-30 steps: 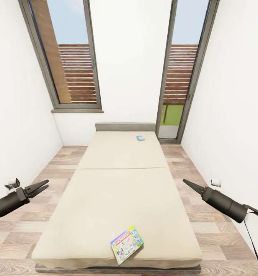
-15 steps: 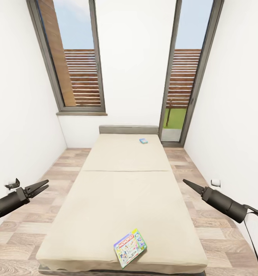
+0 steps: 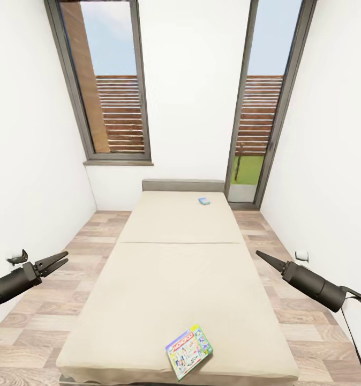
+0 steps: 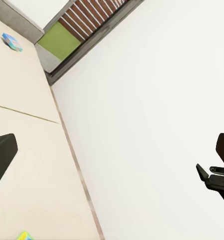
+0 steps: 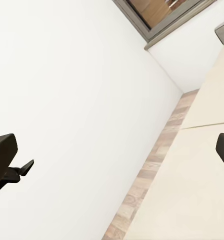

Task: Put all the toys in the child's room - the three board games (two on the bed and one on the table), the two jigsaw puzzles on the table, and the tennis ball on the table - inside the toy box on the table in the child's room.

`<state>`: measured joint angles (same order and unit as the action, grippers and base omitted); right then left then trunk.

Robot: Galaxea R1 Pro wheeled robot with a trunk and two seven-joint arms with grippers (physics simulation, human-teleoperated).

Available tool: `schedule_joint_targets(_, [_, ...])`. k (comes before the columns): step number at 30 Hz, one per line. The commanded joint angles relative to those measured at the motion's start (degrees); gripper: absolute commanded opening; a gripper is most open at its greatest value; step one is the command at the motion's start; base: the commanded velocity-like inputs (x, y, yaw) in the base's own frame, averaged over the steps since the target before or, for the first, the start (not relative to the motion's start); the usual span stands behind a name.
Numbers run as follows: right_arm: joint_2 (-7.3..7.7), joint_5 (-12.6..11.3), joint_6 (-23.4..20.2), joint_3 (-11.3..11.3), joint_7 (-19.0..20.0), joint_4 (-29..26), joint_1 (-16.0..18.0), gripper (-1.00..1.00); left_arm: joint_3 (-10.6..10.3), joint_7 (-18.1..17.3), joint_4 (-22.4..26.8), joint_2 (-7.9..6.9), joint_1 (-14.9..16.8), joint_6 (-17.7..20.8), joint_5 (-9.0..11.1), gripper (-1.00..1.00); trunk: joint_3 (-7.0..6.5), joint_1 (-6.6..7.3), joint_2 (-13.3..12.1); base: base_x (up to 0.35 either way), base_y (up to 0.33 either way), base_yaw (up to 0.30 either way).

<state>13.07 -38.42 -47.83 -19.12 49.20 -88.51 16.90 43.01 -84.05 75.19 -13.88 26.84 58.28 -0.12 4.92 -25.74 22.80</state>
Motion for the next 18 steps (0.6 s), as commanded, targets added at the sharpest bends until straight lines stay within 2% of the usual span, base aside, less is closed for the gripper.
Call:
schedule_joint_targets(1, [0.01,-0.1,-0.3,0.0,0.1,0.0,0.1,1.00,0.0,-0.2,0.0,0.00,0.1,0.6,-0.1,1.00,0.03,-0.04,0.1,0.000,0.005,0.001])
schedule_joint_targets(18, [0.02,0.0,-0.3,0.0,0.1,0.0,0.1,1.00,0.0,-0.2,0.0,-0.01,0.1,0.6,-0.1,1.00,-1.20,-0.04,0.1,0.000,0.061,0.000])
